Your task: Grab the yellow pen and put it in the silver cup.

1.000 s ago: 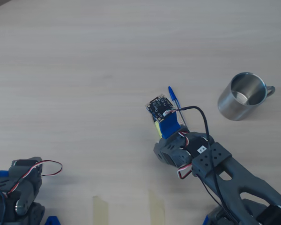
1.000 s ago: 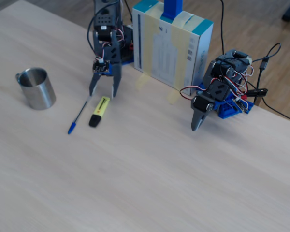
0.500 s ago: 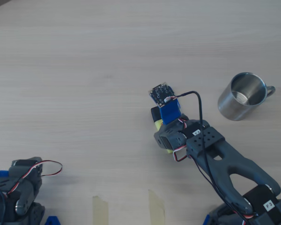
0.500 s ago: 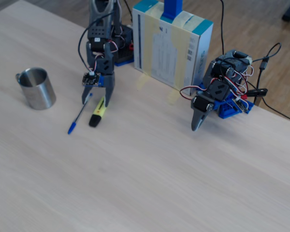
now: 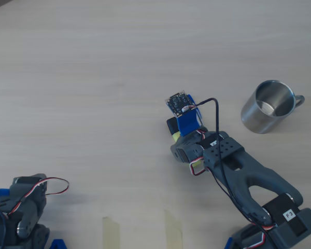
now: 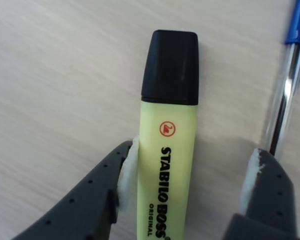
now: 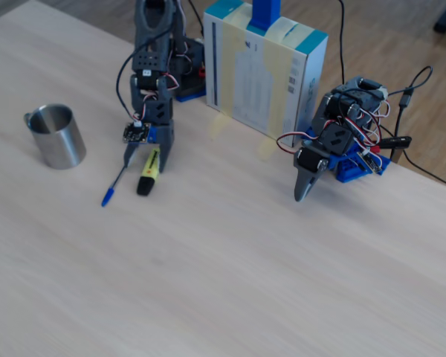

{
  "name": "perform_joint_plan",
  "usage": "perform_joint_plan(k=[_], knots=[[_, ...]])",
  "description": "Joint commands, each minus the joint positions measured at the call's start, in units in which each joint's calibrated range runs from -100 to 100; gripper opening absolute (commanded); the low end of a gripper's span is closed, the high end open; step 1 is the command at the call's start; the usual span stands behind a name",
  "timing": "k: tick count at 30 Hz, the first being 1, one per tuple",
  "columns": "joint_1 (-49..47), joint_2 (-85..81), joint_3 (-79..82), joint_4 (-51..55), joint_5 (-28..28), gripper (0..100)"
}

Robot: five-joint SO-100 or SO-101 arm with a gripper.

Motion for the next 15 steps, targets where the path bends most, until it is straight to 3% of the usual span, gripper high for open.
perform_joint_plan(k=[1,15], knots=[[0.1,-0.8,-2.7,-0.4,0.3,33],[-1.6,0.0,-2.7,-0.5,-0.1,33]])
